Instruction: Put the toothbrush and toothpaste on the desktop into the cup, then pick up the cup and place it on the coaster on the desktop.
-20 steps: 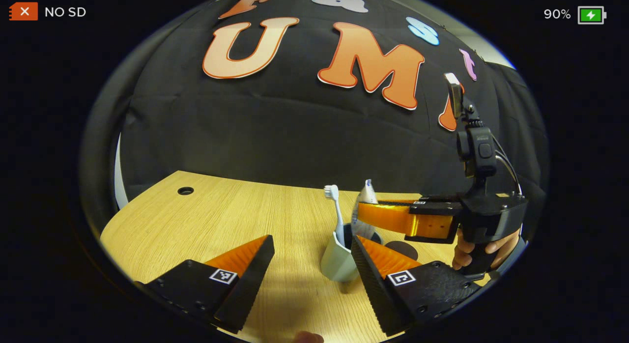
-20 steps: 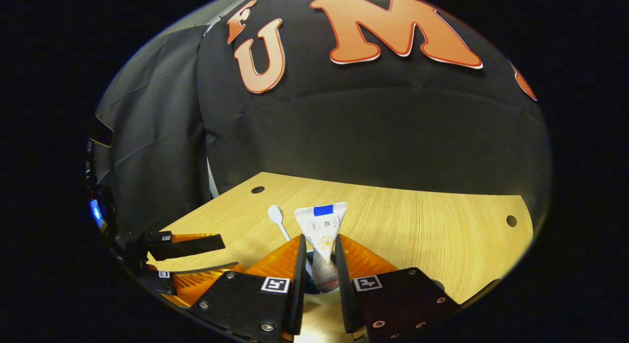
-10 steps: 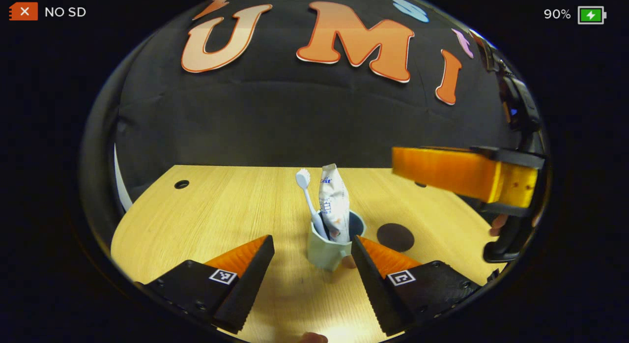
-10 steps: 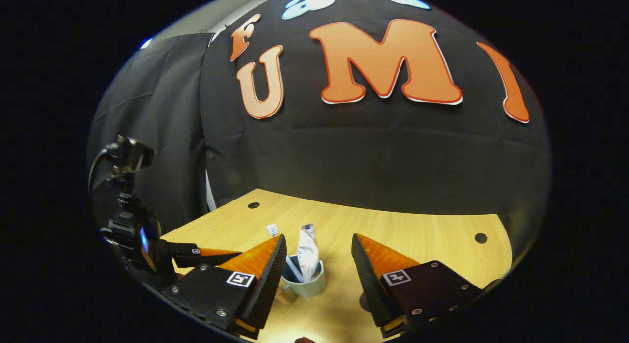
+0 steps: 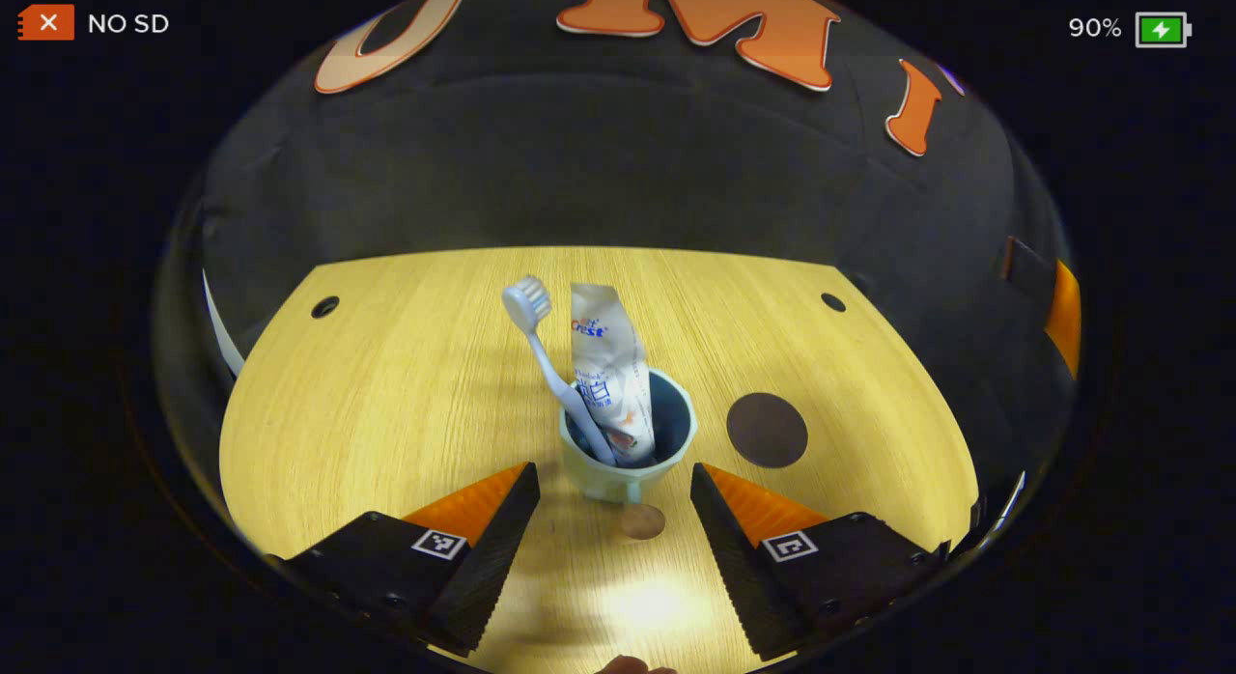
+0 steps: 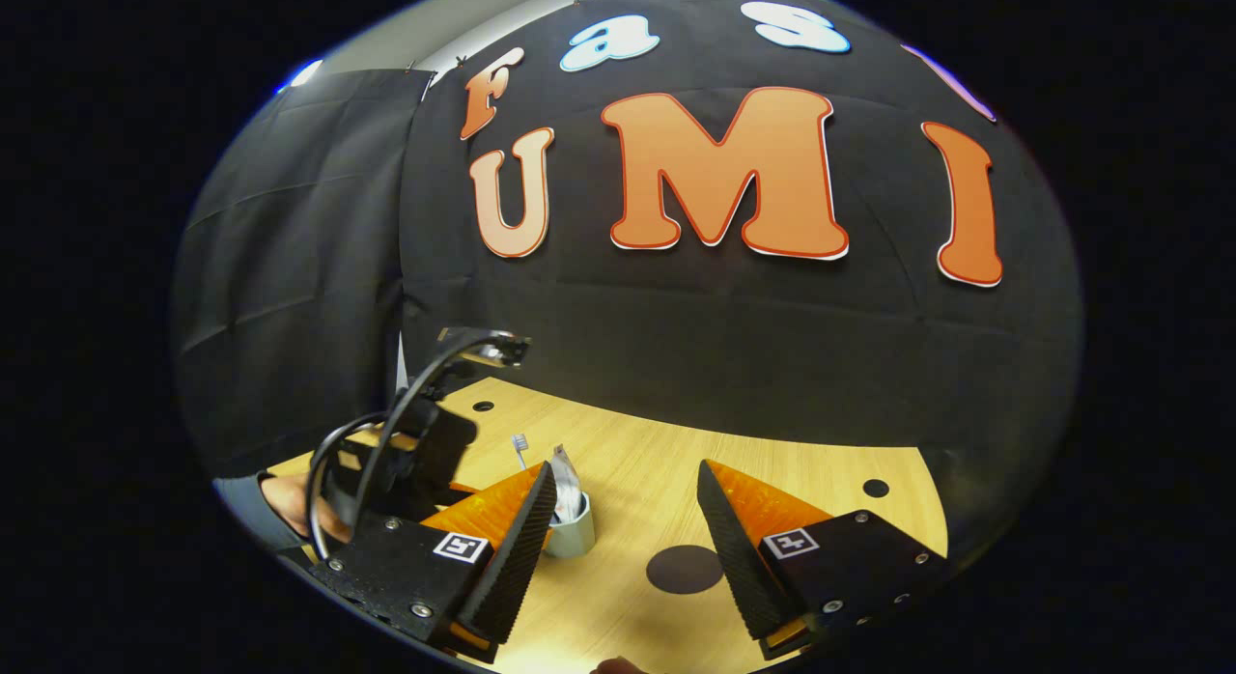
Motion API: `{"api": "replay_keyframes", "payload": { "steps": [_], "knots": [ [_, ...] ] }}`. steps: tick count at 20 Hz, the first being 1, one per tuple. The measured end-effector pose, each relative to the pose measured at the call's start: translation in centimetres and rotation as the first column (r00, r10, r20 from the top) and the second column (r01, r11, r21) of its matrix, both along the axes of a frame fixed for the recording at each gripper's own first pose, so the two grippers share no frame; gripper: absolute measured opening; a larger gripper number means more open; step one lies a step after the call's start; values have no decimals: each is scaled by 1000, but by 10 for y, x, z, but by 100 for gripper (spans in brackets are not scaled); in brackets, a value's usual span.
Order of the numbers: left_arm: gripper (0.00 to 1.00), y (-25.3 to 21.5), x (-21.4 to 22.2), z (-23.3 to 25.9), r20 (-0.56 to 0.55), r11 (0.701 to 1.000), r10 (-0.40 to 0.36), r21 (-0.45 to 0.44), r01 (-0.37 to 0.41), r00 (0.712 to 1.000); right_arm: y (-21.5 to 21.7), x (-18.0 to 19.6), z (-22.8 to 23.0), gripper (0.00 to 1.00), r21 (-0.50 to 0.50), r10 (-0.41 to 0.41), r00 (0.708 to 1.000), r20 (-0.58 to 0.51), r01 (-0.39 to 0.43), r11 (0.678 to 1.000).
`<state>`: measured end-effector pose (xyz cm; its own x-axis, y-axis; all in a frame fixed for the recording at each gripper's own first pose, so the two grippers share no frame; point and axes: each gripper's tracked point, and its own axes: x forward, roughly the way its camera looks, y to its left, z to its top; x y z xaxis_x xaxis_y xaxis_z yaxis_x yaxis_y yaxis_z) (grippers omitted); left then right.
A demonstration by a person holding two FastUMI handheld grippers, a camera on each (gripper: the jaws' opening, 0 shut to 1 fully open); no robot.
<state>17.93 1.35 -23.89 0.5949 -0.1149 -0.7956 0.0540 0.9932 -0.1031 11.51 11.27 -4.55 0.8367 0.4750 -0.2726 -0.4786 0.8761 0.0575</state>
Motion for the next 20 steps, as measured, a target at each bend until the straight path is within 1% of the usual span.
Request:
{"api": "replay_keyframes", "payload": {
  "steps": [3, 5, 6, 8, 10, 11, 12, 13, 14, 16, 17, 20],
  "knots": [
    [94, 3, 1, -10, -104, 999, 35, 0, -36, 994, -12, -18, 4, 88, -16, 17, 1000, 10, -17, 1000],
    [94, 11, 2, -10, -138, 999, 46, 35, -42, 989, -16, -28, 3, 88, -21, 20, 1000, 3, -20, 1000],
    [92, 10, 2, -12, -164, 998, 49, 54, -40, 985, -16, -36, 3, 88, -25, 29, 1000, 0, -29, 999],
    [91, 7, 4, -17, -213, 998, 52, 58, -40, 976, -16, -48, 3, 88, -32, 51, 999, 8, -50, 998],
    [84, 6, 4, -23, -259, 997, 59, 69, -42, 964, -20, -53, 4, 88, -42, 61, 998, 24, -60, 997],
    [84, 3, 5, -25, -275, 997, 58, 65, -42, 960, -22, -55, 2, 88, -46, 62, 998, 27, -60, 997],
    [79, 3, 4, -26, -292, 996, 60, 76, -39, 955, -23, -57, 0, 88, -49, 66, 997, 28, -64, 997],
    [77, 2, 6, -26, -299, 996, 59, 81, -36, 953, -26, -59, -1, 88, -49, 67, 997, 29, -66, 997],
    [77, 3, 5, -27, -309, 995, 58, 94, -30, 949, -29, -60, -1, 88, -44, 69, 997, 33, -68, 997],
    [72, 3, 4, -26, -324, 993, 53, 114, -17, 945, -38, -60, 3, 89, -23, 59, 997, 44, -58, 998],
    [72, 2, 5, -26, -333, 993, 52, 121, -12, 941, -42, -60, 4, 89, -12, 53, 997, 47, -53, 999],
    [63, 1, -1, -26, -363, 990, 49, 140, 3, 930, -52, -59, 5, 88, 12, 36, 998, 51, -36, 999]
  ]
}}
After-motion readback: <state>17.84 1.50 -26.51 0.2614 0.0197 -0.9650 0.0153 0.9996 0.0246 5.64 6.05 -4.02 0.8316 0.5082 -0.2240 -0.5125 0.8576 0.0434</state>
